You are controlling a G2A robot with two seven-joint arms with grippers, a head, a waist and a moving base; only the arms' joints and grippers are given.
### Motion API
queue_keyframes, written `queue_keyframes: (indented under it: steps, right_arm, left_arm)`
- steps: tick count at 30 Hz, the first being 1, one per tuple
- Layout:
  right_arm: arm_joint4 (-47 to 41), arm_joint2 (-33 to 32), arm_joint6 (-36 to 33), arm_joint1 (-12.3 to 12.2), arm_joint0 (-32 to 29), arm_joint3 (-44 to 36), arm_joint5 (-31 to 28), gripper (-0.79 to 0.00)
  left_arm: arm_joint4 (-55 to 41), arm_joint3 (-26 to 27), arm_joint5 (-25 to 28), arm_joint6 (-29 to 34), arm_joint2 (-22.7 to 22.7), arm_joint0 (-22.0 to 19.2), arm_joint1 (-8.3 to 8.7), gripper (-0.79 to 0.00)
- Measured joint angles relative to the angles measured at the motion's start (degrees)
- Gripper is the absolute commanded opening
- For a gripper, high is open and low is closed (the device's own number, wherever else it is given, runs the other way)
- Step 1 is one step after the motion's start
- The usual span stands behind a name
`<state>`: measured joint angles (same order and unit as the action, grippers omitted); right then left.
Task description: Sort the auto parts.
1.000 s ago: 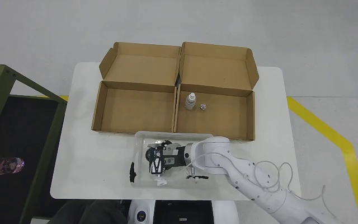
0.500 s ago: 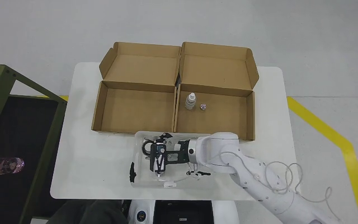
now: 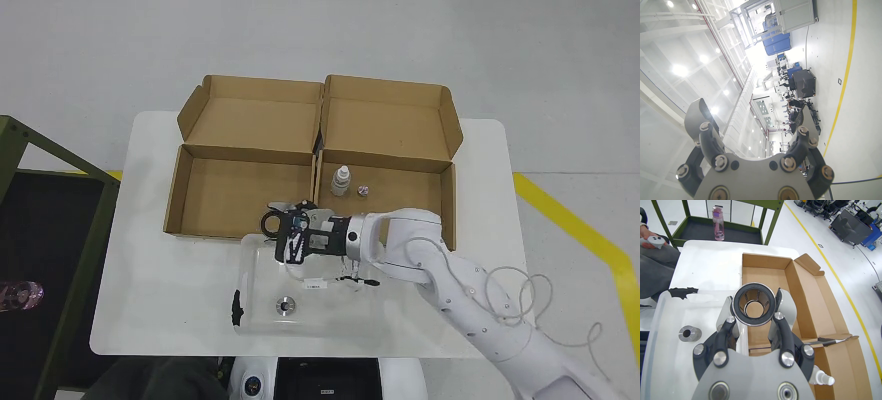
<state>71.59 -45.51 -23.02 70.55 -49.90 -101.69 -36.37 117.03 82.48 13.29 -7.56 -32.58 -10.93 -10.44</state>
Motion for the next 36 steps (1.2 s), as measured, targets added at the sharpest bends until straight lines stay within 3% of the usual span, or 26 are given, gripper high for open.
queue_keyframes:
  steps: [17,36]
  right_arm:
    - [-4.14,3.18,0.25,3.80,9.70,14.95,6.13,-0.785]
    - [-5.78,10.06,-1.53,9.82,18.02,32.30,11.74,-0.785]
  left_arm:
    - [0.00,0.00,0.00,0.00,0.00,0.00,0.00,0.000]
    - [0.00,0.00,0.00,0.00,0.00,0.00,0.00,0.000]
